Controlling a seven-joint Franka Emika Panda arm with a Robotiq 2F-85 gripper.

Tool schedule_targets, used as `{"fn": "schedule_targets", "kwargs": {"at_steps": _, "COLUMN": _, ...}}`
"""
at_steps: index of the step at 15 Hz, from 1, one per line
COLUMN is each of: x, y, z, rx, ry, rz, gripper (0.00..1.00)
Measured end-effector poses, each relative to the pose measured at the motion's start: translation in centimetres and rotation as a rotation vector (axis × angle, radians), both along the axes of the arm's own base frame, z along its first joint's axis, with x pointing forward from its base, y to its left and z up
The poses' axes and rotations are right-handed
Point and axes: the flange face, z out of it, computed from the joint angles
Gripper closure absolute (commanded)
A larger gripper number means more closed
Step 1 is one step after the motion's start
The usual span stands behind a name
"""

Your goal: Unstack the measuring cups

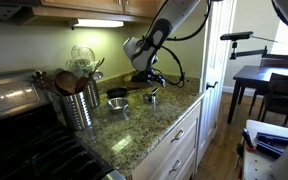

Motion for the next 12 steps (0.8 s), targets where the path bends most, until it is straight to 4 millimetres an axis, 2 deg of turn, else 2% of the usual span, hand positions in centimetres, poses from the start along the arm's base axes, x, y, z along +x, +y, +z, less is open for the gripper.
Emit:
{"fn": "schedule_targets", "kwargs": {"at_steps": 7, "x": 2.5, "y": -0.5, "z": -1.2, "rx": 0.007, "ry": -0.037, "rz": -0.016, "gripper": 0.0}}
{"fn": "schedule_targets", "kwargs": {"at_steps": 8, "x": 2.7, "y": -0.5, "z": -1.6, "rx": 0.01, "ry": -0.038, "rz": -0.018, "gripper": 0.1}}
{"fn": "schedule_targets", "kwargs": {"at_steps": 9, "x": 2.9, "y": -0.4, "z": -1.9, "rx": 0.013, "ry": -0.038, "rz": -0.019, "gripper": 0.26}}
{"fn": "schedule_targets", "kwargs": {"at_steps": 12, "x": 3.4, "y": -0.5, "z": -2.7, "rx": 0.012, "ry": -0.037, "rz": -0.019, "gripper": 0.47}}
